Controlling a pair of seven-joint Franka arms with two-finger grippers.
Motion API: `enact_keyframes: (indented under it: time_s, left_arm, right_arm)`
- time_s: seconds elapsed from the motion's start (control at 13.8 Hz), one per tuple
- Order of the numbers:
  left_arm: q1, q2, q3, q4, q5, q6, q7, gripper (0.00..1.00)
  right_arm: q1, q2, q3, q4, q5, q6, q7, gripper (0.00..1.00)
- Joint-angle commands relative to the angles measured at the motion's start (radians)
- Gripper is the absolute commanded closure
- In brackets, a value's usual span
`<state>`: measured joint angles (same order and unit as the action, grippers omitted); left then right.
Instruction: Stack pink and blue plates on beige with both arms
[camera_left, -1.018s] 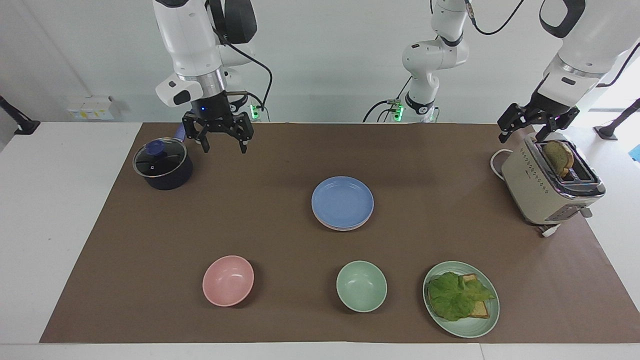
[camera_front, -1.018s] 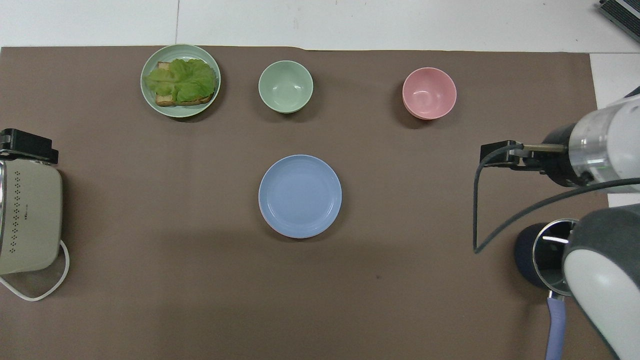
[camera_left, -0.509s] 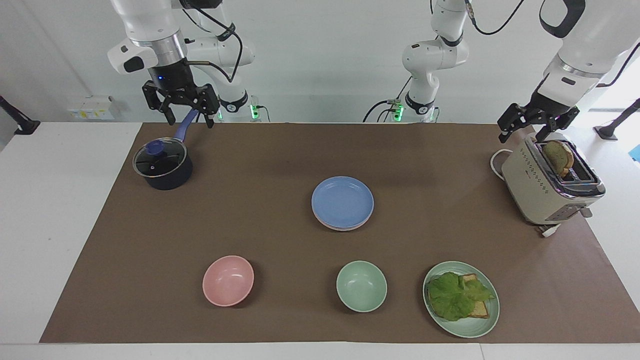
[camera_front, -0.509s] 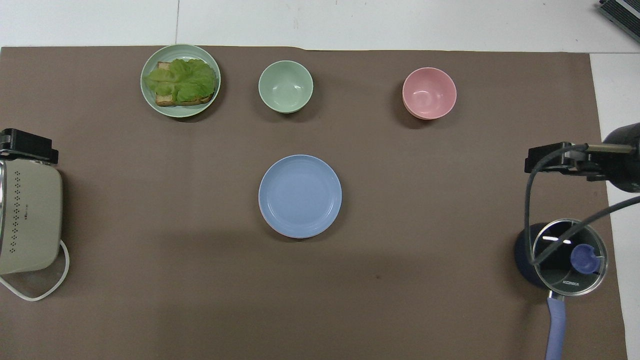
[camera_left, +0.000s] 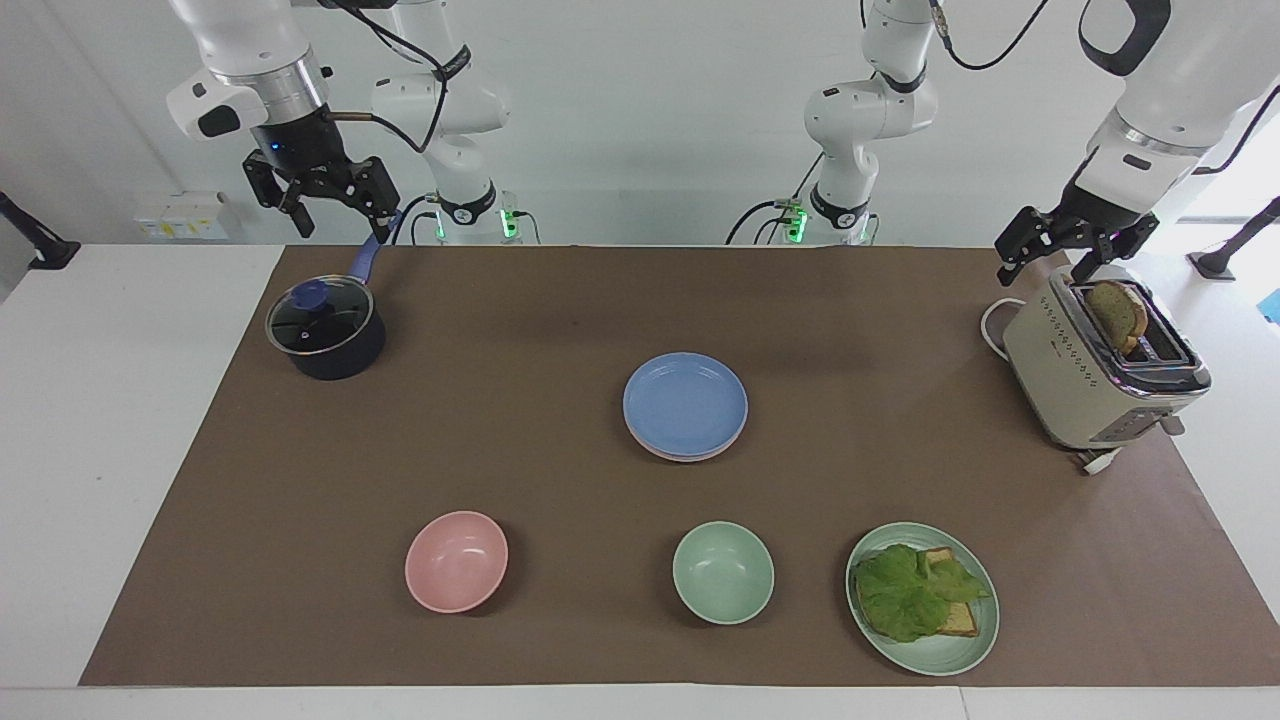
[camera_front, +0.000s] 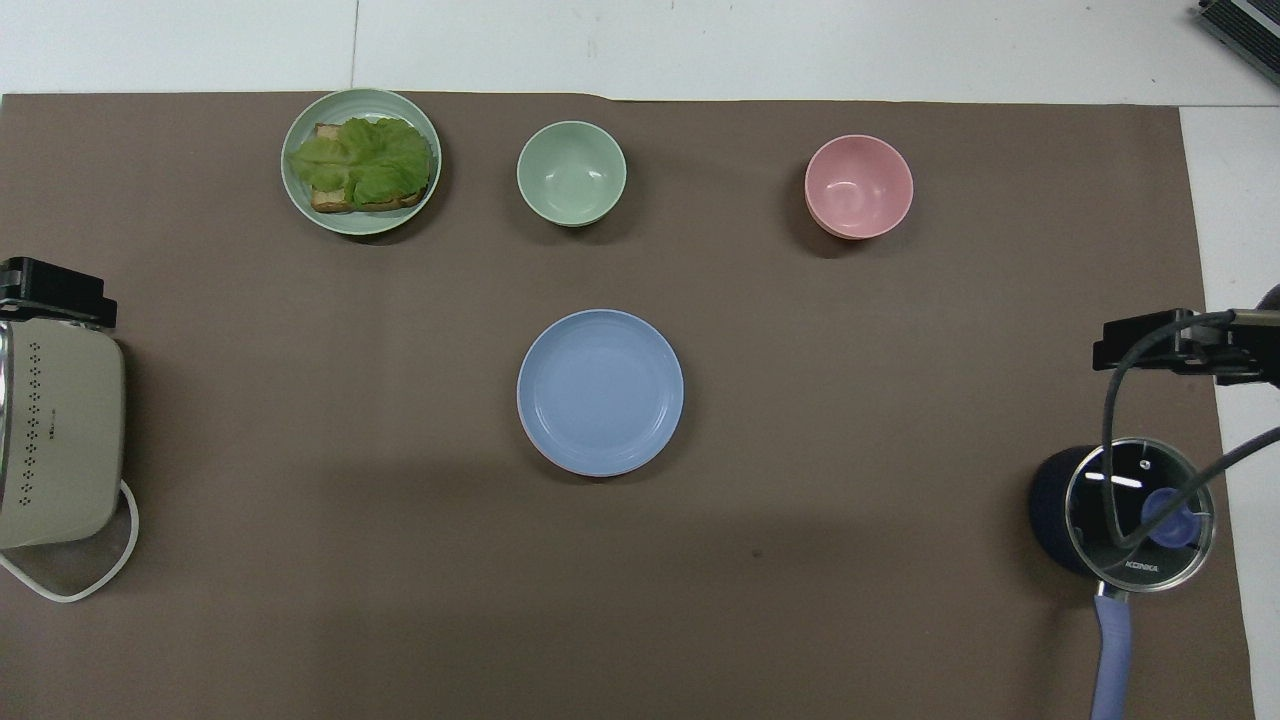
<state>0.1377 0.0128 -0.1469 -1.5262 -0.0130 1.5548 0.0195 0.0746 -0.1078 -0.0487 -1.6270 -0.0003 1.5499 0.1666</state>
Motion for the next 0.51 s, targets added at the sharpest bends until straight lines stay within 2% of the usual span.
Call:
enact_keyframes:
  time_s: [0.0, 0.29, 0.44]
  left_arm:
    - [0.000, -0.005, 0.001, -0.005, 0.013, -0.013, 0.000, 0.00]
    - [-0.001, -0.005, 0.001, -0.003, 0.013, -0.013, 0.000, 0.00]
    - [0.000, -0.005, 0.001, -0.003, 0.013, -0.013, 0.000, 0.00]
  right_arm:
    - [-0.036, -0.018, 0.009, -0.025, 0.013, 0.007, -0.027, 0.00]
    - [-0.068, -0.012, 0.007, -0.010, 0.019, -0.030, -0.098, 0.00]
    - [-0.064, -0.015, 0.004, -0.017, -0.003, -0.008, -0.123, 0.00]
